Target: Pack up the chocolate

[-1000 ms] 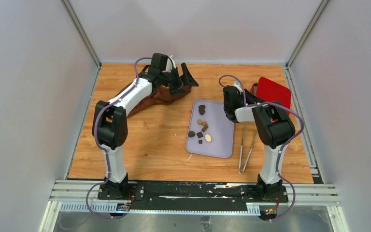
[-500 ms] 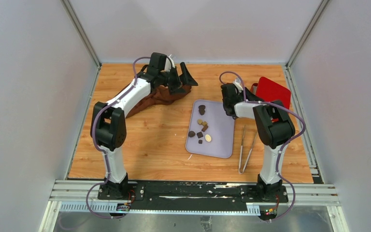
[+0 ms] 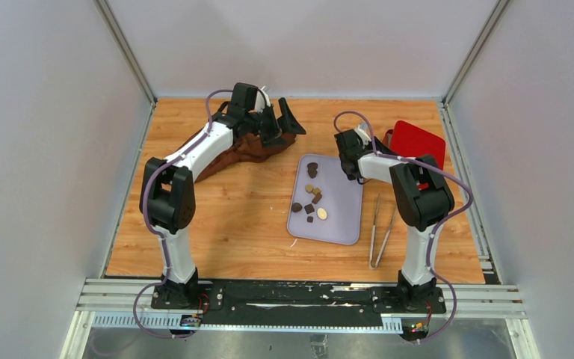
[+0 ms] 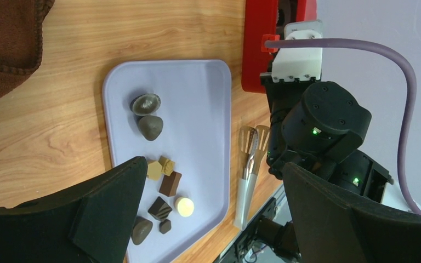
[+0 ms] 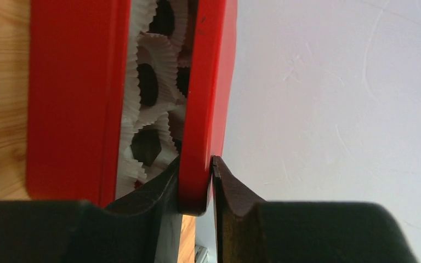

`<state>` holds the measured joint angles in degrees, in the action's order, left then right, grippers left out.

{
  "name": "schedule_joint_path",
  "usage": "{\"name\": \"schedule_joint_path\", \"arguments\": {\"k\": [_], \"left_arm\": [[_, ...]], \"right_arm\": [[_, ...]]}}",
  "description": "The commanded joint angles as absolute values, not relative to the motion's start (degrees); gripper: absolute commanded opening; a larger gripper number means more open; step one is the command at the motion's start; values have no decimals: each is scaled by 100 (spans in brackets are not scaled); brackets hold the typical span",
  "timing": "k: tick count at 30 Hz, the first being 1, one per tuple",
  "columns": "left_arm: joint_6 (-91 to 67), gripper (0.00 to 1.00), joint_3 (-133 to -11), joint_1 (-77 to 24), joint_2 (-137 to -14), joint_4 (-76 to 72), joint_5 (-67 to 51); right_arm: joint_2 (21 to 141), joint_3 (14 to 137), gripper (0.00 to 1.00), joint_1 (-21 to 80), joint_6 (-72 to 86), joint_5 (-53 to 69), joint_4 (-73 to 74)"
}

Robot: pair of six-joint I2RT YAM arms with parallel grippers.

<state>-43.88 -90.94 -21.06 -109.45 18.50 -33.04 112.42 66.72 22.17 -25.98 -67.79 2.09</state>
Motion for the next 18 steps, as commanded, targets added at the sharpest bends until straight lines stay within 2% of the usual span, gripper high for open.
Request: {"name": "schedule_joint_path", "arguments": {"k": [1, 8, 18], "left_arm": [[-4299, 100, -8972, -2040, -10694, 1767, -3393], [-4259, 100, -8854, -2030, -10604, 1767, -3384], [-4250, 100, -8815, -2021, -10564, 1765, -3375]], "right_arm": [[11186, 6903, 29, 2473, -2185, -6234, 769], [11310, 7275, 31, 2687, -1896, -5912, 1398], [11348, 7675, 42, 2963, -1493, -5510, 2124]]}}
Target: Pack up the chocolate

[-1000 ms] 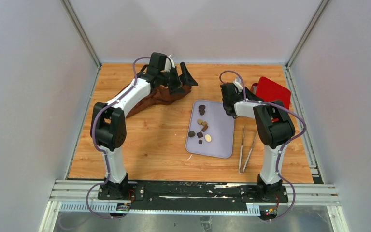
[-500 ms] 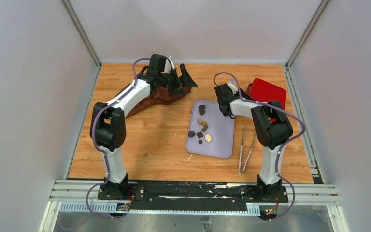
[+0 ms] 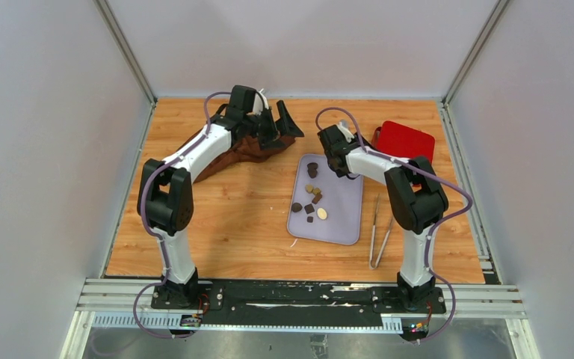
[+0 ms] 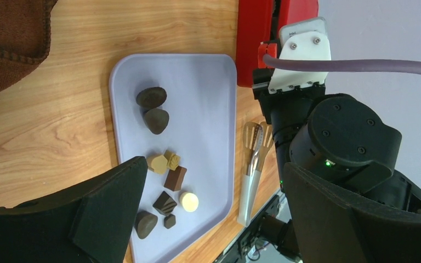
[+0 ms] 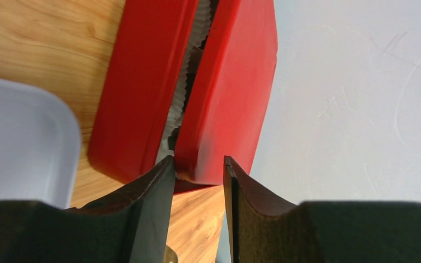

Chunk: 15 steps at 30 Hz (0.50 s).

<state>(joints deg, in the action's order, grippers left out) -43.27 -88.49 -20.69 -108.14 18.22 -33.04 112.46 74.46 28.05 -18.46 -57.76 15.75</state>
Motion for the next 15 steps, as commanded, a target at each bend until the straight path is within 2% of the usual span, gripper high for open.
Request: {"name": "schedule_joint_path", "arguments": {"k": [1, 10, 15], "left_arm": [[-4253, 100, -8815, -2021, -10564, 1764, -3367], [-4386, 100, -8696, -1916, -10411, 1605, -3130], [-4470, 100, -8781, -1822, -10387, 1483, -3042]], "right_arm": [[11347, 7707, 42, 2973, -1408, -5463, 2198], [10971, 8008, 44, 3084, -912, -4866, 2727], [10361, 8137, 47, 3090, -756, -4491, 2833]]}}
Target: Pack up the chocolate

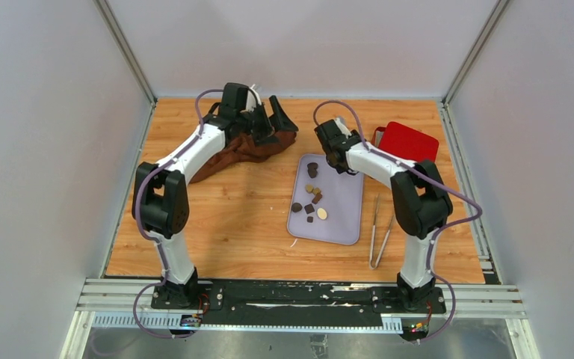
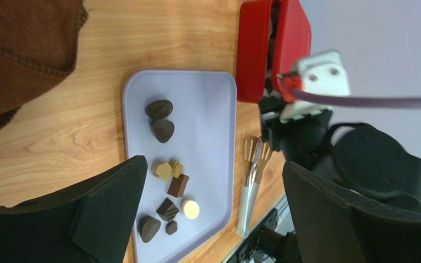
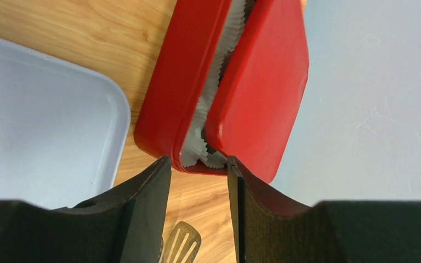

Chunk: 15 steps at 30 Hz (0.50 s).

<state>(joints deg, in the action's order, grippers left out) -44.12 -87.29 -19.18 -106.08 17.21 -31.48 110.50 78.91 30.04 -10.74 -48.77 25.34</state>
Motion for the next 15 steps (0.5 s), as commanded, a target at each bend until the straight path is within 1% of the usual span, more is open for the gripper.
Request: {"name": "schedule_joint_path", "arguments": {"k": [1, 4, 8, 15], "left_arm": [[-4447, 100, -8891, -1832, -10438, 1532, -3037], [-4310, 100, -9370, -1968, -10723, 1750, -2964], [-4037, 100, -10380, -2391, -11331, 2202, -2749], [-4197, 99, -11541, -3040, -12495, 2160, -2580]], "right_arm": [[10213, 8149, 48, 3037, -699, -4411, 2850], [9732, 8294, 50, 2584, -123, -4065, 3229], [9298, 8400, 54, 1417, 876, -3199, 3825], [9202, 8407, 54, -604, 2253, -2204, 4549]]}}
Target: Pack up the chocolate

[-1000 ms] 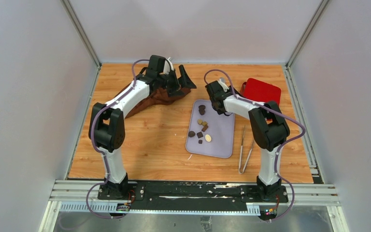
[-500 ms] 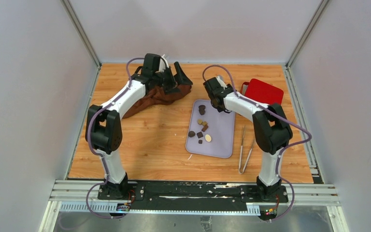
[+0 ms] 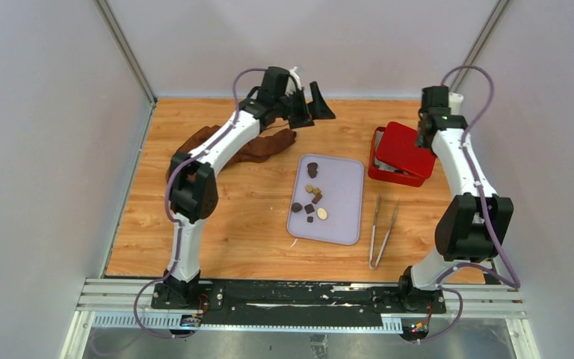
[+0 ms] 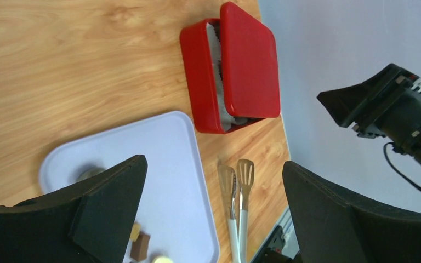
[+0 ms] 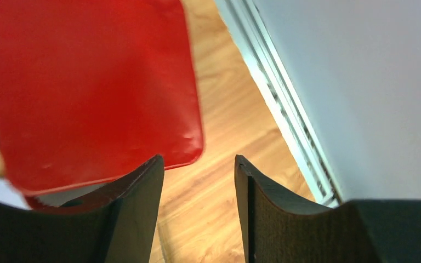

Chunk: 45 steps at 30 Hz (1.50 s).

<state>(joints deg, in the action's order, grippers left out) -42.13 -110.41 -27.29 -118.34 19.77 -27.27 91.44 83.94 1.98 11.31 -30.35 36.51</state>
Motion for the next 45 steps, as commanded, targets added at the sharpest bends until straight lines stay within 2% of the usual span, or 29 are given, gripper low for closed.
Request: {"name": "schedule_joint_path", "arguments": {"k": [1, 5, 9, 17, 27, 45], "left_arm": [[-4252, 99, -11708, -3135, -12669, 2117, -2590], [-4596, 99, -12264, -3437, -13291, 1798, -2744], [-4903, 99, -12540, -3666, -13781, 1317, -2724], [-5579, 98, -12977, -3884, -14511, 278, -2627], [-6070, 97, -13328, -4069, -15116, -329, -2281], [-6612, 96, -13837, -4158, -15750, -676, -1773]], "right_arm": [[9202, 8358, 54, -837, 2381, -1954, 4550], [9160, 8071, 57, -1598, 2582, -753, 4120], [9323, 7998, 65, -2035, 2649, -137, 3883], [9929, 8108, 68, -2570, 2614, 1245, 3553], [10524, 8348, 70, -2791, 2713, 2114, 2964], [11402, 9158, 70, -2727, 2588, 2650, 2828]]}}
